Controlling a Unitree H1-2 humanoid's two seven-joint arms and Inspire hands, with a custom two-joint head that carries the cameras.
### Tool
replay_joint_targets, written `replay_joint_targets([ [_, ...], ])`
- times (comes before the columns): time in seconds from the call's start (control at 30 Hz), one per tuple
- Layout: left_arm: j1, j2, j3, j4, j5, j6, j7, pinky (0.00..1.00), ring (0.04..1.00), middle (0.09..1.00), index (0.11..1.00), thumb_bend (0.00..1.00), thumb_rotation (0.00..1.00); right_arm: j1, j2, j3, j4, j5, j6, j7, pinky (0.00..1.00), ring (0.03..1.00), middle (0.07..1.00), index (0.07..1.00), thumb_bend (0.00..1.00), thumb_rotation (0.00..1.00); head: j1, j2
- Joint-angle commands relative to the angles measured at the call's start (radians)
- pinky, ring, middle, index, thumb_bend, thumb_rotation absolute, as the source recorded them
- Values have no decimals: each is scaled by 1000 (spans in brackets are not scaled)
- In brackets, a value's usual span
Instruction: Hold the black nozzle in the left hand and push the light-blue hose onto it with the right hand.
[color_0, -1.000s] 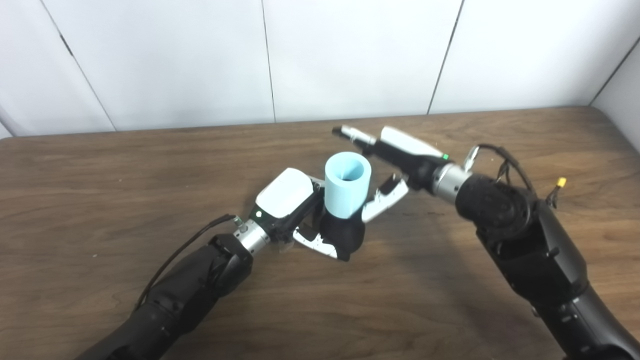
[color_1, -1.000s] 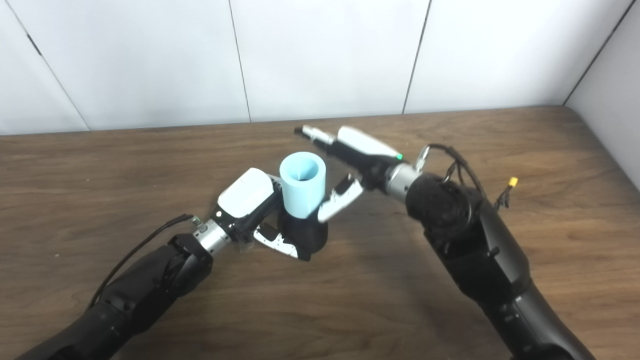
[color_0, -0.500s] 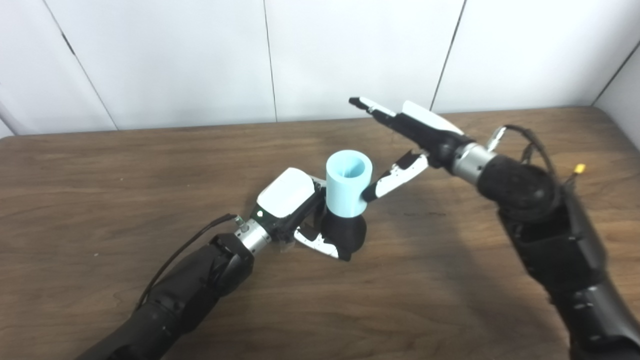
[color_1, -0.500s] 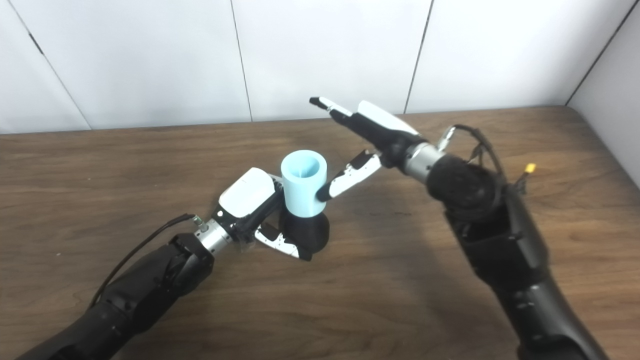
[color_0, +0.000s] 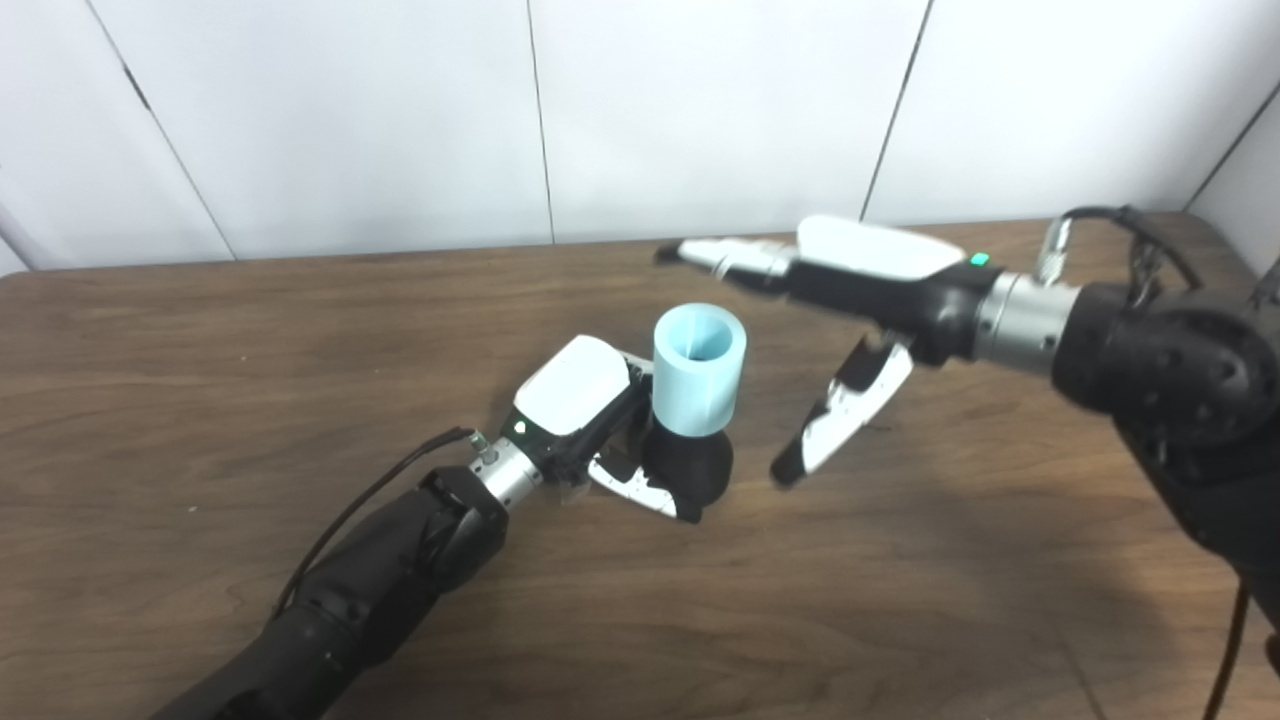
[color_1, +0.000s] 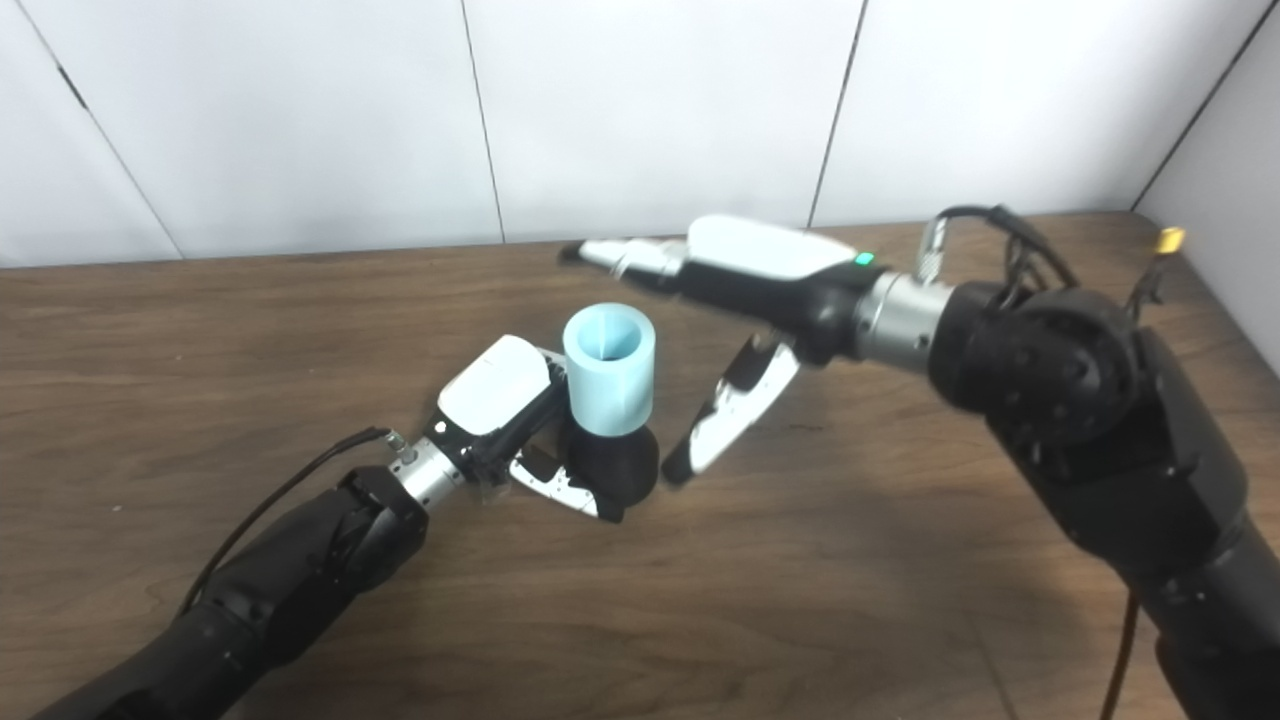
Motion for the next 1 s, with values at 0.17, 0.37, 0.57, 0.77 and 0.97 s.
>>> replay_joint_targets([
  [0.17,175,12,-80,134,73,28,-95,320,380,435,514,499,0,5,17,-9,-2,-119,-247,-88,1000,1000,1000,1000,956,719,-2,0],
  [0.37,175,10,-82,134,73,26,-98,326,382,435,512,500,0,-7,53,19,5,-219,-263,-48,1000,1000,1000,1000,889,798,-4,1],
  [0.57,179,11,-82,123,76,33,-99,334,385,445,502,502,0,-8,61,60,34,-316,-289,-26,1000,1000,1000,1000,909,865,-3,5],
  [0.77,182,13,-83,117,78,38,-103,317,385,439,524,499,0,18,55,79,54,-384,-308,-8,1000,1000,1000,1000,943,891,-3,6],
  [0.97,186,15,-80,106,73,36,-105,320,382,434,530,498,0,40,58,81,59,-388,-292,20,1000,1000,1000,1000,932,817,-1,14],
])
